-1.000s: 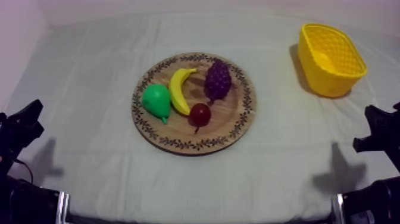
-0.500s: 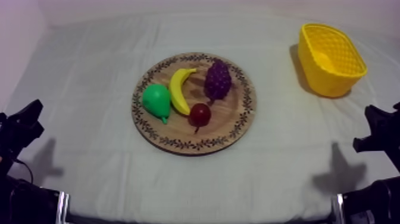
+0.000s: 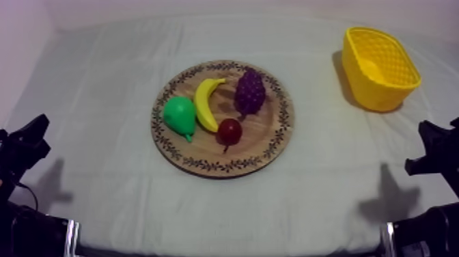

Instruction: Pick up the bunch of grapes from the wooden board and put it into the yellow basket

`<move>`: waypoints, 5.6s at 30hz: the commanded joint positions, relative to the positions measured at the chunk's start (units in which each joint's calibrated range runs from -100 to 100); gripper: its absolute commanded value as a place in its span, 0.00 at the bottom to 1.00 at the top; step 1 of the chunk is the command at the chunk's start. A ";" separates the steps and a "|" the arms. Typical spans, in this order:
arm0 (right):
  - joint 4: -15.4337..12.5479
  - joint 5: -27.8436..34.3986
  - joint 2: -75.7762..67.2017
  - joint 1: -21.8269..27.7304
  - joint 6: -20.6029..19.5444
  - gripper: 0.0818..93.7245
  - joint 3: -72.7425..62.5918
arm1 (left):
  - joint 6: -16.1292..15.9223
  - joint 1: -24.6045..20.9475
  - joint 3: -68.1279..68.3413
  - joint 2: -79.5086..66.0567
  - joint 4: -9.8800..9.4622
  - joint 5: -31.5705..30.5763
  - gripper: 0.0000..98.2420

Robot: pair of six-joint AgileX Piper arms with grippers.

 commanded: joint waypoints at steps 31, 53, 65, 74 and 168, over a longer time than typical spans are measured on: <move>-0.85 2.91 17.34 -1.51 2.42 0.00 -20.33 | 0.00 -0.02 -0.02 0.00 0.01 0.00 0.00; 12.26 14.82 47.55 -16.83 -12.12 0.00 -51.93 | 0.00 -0.02 -0.02 0.00 0.01 0.00 0.00; 15.92 29.09 64.23 -25.79 -19.13 0.00 -70.84 | 0.00 -0.02 -0.02 0.00 0.01 0.00 0.00; 17.13 40.35 77.80 -30.72 -25.48 0.00 -85.74 | 0.00 -0.02 -0.02 0.00 0.01 0.00 0.00; 13.76 42.53 135.45 -30.19 -35.72 0.68 -111.03 | 0.00 -0.02 -0.02 0.00 0.01 0.00 0.00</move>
